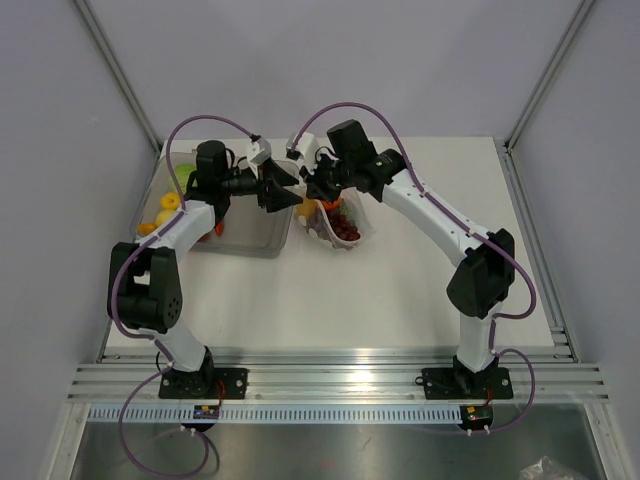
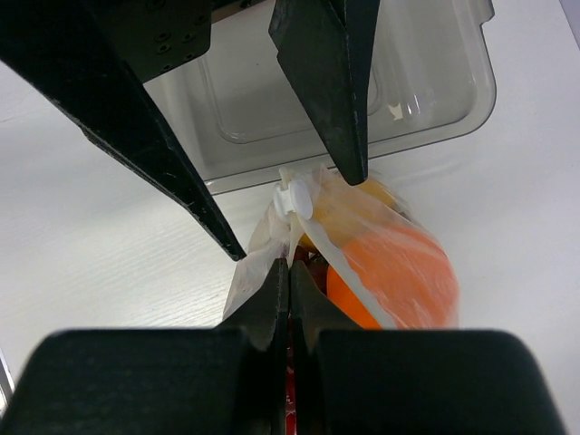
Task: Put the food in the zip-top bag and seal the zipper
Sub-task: Zip the zipper food storage bag at the center of the board.
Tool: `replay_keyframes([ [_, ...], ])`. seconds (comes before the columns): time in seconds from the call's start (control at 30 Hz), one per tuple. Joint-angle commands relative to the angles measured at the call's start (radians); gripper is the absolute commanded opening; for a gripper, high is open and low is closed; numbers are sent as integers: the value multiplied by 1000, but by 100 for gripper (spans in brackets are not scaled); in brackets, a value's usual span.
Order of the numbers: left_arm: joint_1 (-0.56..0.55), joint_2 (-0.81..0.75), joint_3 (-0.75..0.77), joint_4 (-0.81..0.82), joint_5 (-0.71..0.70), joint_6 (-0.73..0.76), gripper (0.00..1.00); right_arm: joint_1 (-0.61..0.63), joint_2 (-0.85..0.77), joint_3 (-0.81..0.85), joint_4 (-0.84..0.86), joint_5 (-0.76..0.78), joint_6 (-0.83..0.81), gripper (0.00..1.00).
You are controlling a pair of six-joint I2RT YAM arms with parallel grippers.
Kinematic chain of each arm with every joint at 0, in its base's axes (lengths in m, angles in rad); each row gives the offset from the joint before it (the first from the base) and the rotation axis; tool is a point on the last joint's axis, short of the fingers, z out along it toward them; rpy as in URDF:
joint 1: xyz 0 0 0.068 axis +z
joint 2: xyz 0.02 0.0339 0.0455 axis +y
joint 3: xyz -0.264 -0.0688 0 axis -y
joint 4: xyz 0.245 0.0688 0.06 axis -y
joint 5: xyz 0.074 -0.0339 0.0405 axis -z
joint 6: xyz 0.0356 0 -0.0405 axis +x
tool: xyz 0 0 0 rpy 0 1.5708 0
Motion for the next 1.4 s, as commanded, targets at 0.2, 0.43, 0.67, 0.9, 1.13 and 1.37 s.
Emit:
replay_keyframes([
  [0.2,6,17,-4,107,41,-31,47,-9,-66,16,57,-50,20,0],
  [0.43,6,23,-8,94,38,-26,59,-18,-72,13,63,-69,34,0],
  [0.67,6,28,-13,110,49,-37,37,-26,-79,4,71,-83,46,0],
  [0.9,6,17,-14,168,52,-79,0,-26,-79,10,63,-104,56,0],
  [1.13,6,11,-16,225,60,-152,0,-26,-68,96,-59,-58,-1,27],
  [1.37,6,29,16,189,72,-178,0,-26,-48,158,-93,-14,-59,37],
])
